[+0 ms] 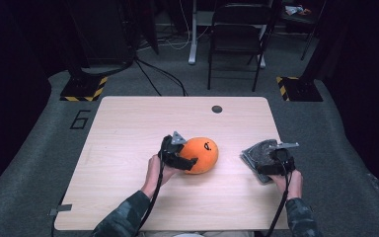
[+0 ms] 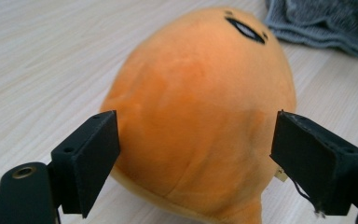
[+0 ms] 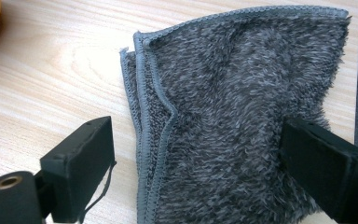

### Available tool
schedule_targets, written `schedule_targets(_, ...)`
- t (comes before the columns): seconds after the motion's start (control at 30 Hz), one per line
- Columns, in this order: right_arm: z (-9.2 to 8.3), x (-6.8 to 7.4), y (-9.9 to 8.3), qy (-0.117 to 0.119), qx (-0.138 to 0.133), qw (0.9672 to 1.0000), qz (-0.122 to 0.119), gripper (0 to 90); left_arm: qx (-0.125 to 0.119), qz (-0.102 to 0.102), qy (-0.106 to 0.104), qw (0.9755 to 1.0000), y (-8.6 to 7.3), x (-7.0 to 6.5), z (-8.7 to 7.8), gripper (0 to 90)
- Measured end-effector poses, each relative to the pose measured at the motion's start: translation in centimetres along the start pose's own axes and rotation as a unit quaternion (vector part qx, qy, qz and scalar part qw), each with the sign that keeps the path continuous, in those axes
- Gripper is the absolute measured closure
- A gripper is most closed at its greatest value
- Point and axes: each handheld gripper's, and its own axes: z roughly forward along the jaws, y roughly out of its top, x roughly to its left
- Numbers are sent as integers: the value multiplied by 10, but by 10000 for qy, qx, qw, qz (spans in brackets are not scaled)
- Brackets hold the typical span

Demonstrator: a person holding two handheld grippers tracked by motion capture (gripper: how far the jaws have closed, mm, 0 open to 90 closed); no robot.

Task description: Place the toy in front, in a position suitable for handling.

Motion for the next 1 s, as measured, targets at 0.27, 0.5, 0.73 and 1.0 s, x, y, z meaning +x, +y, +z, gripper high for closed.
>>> schedule_targets(0.27, 1, -1, 0, 19, 27, 10000, -57, 97, -156, -31, 8, 9999, -12, 3, 10, 455)
schedule_targets(0.5, 2, -1, 0, 0, 38, 10000, -58, 101, -335, 145, -155, 9992, -11, 3, 7, 643)
schedule_targets(0.73, 0, -2, 1, -12, 20, 10000, -26, 102, -531, 372, -405, 9971, -7, 3, 2, 678)
schedule_targets(1.0, 0, -4, 1, -33, 4, 10000, -44, 103, -597, 774, -672, 9929, 2, 2, -2, 676)
